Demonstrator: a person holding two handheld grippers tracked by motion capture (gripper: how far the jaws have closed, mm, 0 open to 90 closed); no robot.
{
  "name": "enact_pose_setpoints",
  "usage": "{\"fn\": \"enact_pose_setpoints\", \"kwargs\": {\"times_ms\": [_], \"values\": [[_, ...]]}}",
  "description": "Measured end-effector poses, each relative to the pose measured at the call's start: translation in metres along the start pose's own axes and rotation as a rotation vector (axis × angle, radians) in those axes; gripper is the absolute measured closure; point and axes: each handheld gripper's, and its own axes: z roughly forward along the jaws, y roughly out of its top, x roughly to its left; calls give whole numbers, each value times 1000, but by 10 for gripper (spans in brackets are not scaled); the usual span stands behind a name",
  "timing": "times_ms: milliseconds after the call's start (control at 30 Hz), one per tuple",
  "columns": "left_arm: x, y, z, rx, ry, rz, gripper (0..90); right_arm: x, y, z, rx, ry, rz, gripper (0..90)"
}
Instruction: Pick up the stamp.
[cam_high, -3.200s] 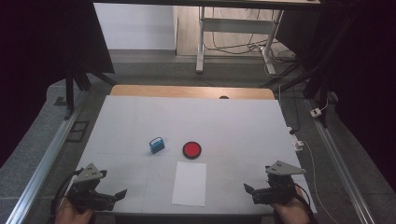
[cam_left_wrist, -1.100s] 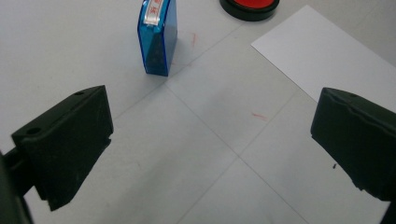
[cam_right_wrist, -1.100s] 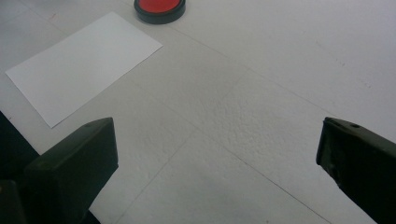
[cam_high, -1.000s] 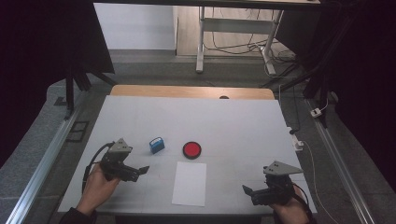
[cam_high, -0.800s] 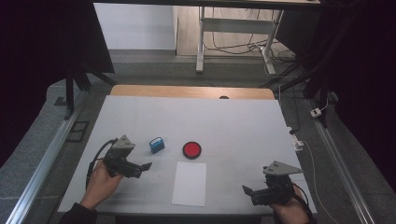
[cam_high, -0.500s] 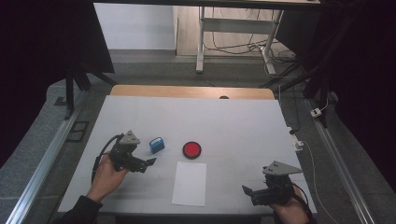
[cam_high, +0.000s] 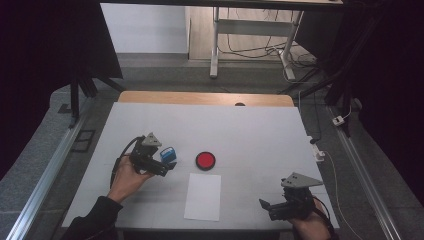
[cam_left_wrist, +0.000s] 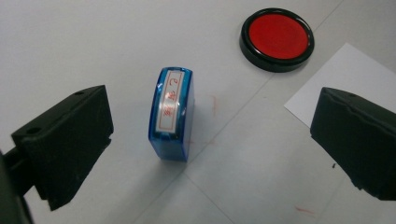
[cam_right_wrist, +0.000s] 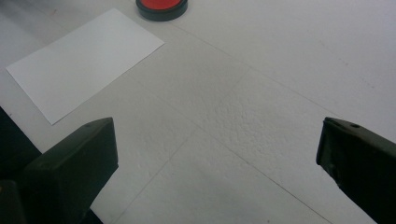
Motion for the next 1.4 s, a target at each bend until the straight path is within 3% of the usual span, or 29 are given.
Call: {"fn": "enact_pose_setpoints", "kwargs": {"times_ms": [67, 300, 367, 433, 533, 667, 833, 900, 1167, 1400], "values": [[3, 1, 5, 10, -12, 11, 0, 0, 0, 0, 1, 0, -1, 0], [13, 3, 19, 72, 7, 36, 5, 0, 0, 0, 4, 1, -5, 0], [16, 2, 21, 75, 17, 42, 74, 1, 0, 0, 5, 1, -5, 0], [21, 2, 20, 66, -9, 38, 167, 1, 0, 0, 5, 1, -7, 0], [23, 2, 21, 80, -5, 48, 246, 1, 0, 0, 5, 1, -7, 0], [25, 2, 23, 84, -8, 56, 427, 1, 0, 1, 6, 2, -12, 0], [26, 4, 21, 68, -35, 53, 547, 1, 0, 1, 8, 3, -14, 0], [27, 5, 21, 72, -48, 56, 668, 1, 0, 1, 6, 3, -13, 0], [24, 6, 20, 87, -35, 80, 706, 1, 0, 0, 6, 3, -14, 0], [19, 12, 12, 54, -46, 76, 705, 1, 0, 0, 4, 3, -15, 0]]}}
